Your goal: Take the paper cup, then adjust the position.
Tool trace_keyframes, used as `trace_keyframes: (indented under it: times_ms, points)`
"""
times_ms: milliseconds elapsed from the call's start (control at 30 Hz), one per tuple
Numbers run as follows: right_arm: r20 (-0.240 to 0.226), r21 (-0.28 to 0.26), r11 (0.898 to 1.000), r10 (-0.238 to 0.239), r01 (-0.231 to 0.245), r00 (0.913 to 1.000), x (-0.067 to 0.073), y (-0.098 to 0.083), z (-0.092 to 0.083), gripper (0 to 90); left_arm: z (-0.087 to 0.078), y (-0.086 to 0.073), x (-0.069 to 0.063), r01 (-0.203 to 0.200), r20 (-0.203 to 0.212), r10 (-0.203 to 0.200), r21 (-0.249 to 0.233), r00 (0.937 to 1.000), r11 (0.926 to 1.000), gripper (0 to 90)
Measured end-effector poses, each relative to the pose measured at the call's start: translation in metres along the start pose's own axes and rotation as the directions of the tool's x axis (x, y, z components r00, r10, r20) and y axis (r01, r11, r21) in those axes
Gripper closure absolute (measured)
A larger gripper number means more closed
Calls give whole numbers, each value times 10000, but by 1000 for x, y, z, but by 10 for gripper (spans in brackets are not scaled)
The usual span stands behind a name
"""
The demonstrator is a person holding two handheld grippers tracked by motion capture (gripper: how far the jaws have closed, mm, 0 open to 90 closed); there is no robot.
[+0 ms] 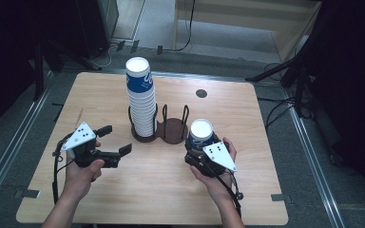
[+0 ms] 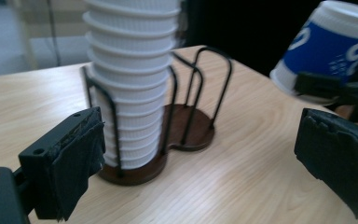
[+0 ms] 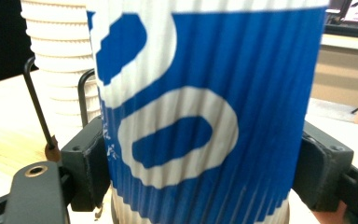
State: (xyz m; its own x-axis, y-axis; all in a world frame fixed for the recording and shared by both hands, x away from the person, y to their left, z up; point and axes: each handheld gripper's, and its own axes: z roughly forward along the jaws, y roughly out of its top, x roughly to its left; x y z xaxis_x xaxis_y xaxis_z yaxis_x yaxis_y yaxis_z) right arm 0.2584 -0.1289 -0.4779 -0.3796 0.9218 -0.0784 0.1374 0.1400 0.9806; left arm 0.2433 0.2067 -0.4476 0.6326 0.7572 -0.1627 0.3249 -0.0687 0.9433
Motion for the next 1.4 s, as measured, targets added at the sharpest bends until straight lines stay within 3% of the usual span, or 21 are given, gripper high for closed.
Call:
trace_keyframes:
  times_ms: [133,367,500,800,1033,1400]
  points:
    - [192,196,9987,-484,481,9986,11,-1,3,195,2,3,-8,-95,289,93,67,9995,9999,25]
    - [7,322,9931,-1126,1125,9936,26,-7,5,196,8,4,-16,-185,491,168,334,9987,9993,25]
    - [-114,339,9847,-1706,1709,9853,36,-10,6,196,12,4,-22,-294,598,269,412,9978,9987,25]
    - [-336,228,9666,-2546,2554,9665,56,-14,6,194,20,3,-36,-590,1023,510,766,9934,9953,42]
    - [-473,-55,9430,-3326,3327,9419,69,-18,4,195,23,4,-42,-622,1346,487,981,9897,9932,59]
    - [-743,-255,8972,-4416,4410,8941,83,-25,4,195,30,1,-50,-862,1644,628,1394,9844,9865,75]
